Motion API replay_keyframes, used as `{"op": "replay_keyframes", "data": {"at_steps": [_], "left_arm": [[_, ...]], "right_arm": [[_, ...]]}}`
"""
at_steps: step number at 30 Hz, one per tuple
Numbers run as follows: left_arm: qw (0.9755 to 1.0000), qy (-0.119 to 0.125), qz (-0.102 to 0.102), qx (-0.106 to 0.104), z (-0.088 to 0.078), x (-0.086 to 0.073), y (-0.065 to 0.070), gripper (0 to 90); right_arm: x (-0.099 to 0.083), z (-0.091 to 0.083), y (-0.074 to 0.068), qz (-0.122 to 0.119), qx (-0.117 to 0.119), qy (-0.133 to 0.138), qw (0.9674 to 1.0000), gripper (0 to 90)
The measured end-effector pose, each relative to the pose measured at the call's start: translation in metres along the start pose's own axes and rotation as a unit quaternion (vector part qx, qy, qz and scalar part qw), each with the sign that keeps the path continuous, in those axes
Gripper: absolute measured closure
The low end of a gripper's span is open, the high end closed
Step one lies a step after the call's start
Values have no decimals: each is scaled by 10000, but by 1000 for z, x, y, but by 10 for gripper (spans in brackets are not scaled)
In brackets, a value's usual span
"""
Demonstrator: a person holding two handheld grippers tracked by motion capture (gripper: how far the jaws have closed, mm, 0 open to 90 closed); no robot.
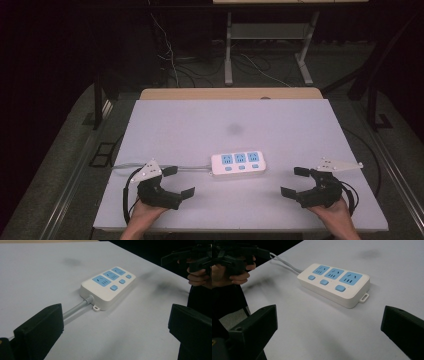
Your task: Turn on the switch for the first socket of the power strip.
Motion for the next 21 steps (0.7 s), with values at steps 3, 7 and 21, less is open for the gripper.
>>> {"op": "replay_keyframes", "data": {"at_steps": [3, 7, 21], "left_arm": [[10000, 2, -1, -8, 0, 0, 0, 0], [10000, -3, 4, -20, 0, 0, 1, 0], [10000, -19, -5, -72, -1, 0, 1, 0]], "right_arm": [[0, 0, 0, 16, 16, -11, 10000, 3], [-1, 0, 0, 15, 28, -13, 10000, 3], [-2, 1, 0, 18, 45, -45, 10000, 3]]}}
Point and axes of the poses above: each handheld gripper's, and its own axes: z roughly forward along the jaws, x roughly out of its top, y roughly to its right, the point moved 1 cm from there along z, roughly forward along the jaws, and after that the axes turned 10 degrees about x, right-handed, at the moved point
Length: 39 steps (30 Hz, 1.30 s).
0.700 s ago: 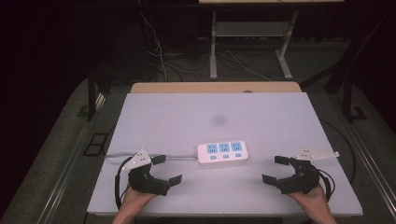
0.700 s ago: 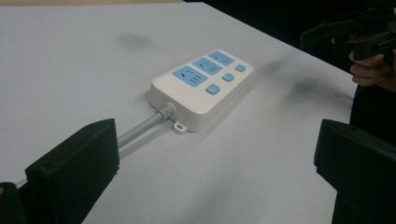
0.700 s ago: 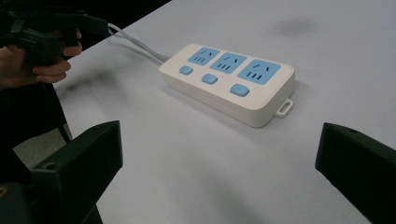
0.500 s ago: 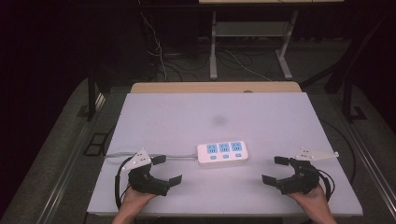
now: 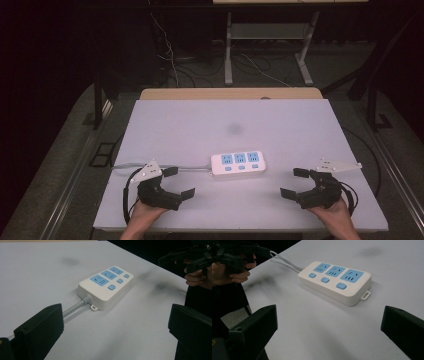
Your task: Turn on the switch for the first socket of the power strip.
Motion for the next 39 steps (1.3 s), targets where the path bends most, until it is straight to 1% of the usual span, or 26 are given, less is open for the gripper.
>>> {"op": "replay_keyframes", "data": {"at_steps": [7, 17, 19, 25, 28, 31, 39], "left_arm": [[10000, -31, 28, -72, 1, 0, 3, 0], [9998, -169, 125, -67, 0, 7, 9, 0], [9997, -201, 153, -57, 1, 10, 10, 0], [9995, -263, 140, -62, 1, 18, 11, 0], [9993, -335, 178, -51, 2, 23, 11, 0], [9992, -349, 189, -43, 3, 28, 10, 0], [9983, -440, 364, -130, 11, 46, 14, 0]], "right_arm": [[0, 0, 0, 13, -9, -40, 10000, 3], [-1, 0, 0, 20, -3, -67, 10000, 2], [-1, 0, 0, 17, -4, -70, 10000, 3], [-2, 0, 1, 18, -10, -74, 10000, 3], [-2, 0, 1, 17, -9, -80, 10000, 3], [-2, 0, 1, 17, -6, -70, 10000, 3], [-2, 0, 1, 10, -9, -86, 10000, 3]]}}
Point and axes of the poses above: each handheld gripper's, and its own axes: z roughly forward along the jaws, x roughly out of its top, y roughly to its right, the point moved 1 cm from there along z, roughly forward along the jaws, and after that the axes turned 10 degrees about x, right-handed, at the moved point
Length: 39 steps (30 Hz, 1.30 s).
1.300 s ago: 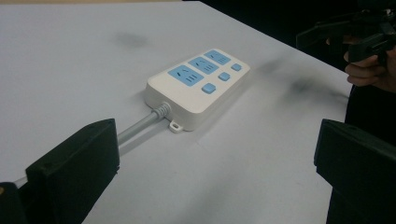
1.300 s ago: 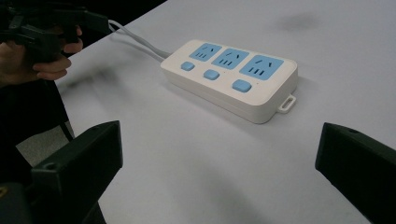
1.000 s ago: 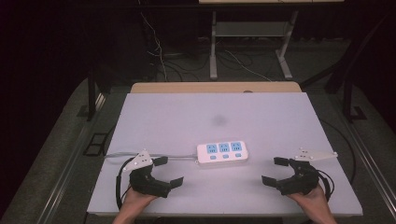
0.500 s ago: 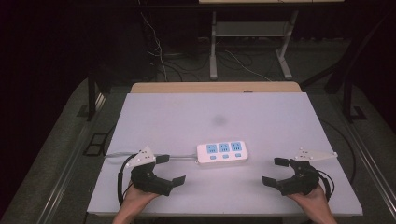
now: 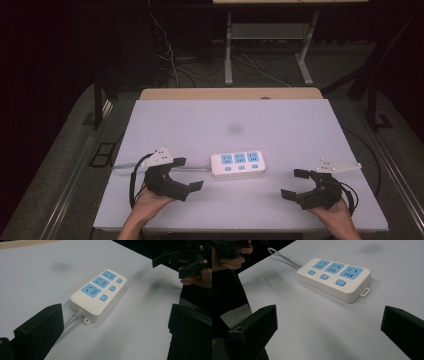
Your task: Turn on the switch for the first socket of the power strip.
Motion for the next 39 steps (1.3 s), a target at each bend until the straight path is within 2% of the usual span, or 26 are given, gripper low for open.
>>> {"op": "replay_keyframes", "data": {"at_steps": [9, 21, 39], "left_arm": [[9996, -115, 207, -122, 12, 18, 4, 0], [9988, -286, 351, -193, 27, 35, 6, 0], [9964, -532, 596, -275, 45, 52, 7, 0]], "right_arm": [[0, 0, 0, -3, 8, -25, 10000, 3], [-1, 1, -1, -4, 21, -38, 10000, 3], [-1, 1, -1, -4, 32, -64, 10000, 3]]}}
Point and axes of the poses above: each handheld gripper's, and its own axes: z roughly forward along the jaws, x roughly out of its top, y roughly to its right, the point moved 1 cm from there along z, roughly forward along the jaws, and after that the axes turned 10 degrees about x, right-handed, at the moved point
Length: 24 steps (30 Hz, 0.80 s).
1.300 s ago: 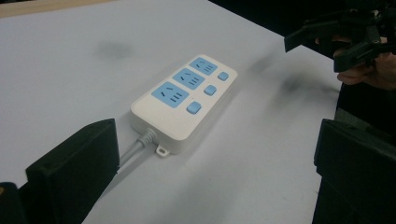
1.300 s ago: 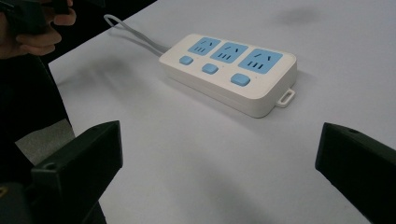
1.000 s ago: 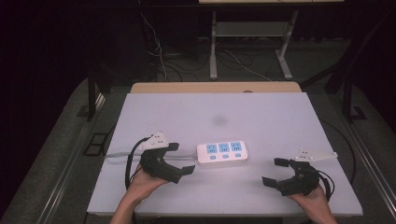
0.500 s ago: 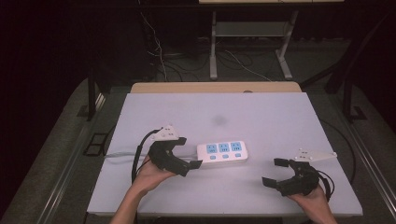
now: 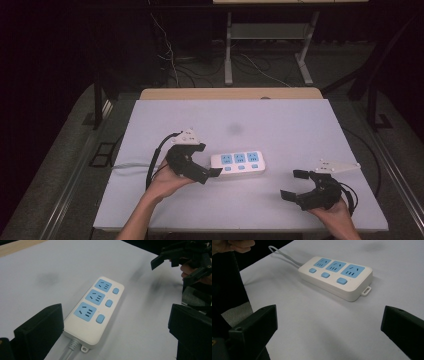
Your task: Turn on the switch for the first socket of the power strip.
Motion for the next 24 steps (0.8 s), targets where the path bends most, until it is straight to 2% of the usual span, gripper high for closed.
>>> {"op": "replay_keyframes", "data": {"at_steps": [12, 24], "left_arm": [[9998, -180, 116, -63, 14, 11, -2, 0], [9984, -431, 345, -120, 33, 25, -3, 0]], "right_arm": [[0, 0, 0, -9, 2, -14, 10000, 3], [0, 1, 1, -28, 16, -32, 10000, 3]]}}
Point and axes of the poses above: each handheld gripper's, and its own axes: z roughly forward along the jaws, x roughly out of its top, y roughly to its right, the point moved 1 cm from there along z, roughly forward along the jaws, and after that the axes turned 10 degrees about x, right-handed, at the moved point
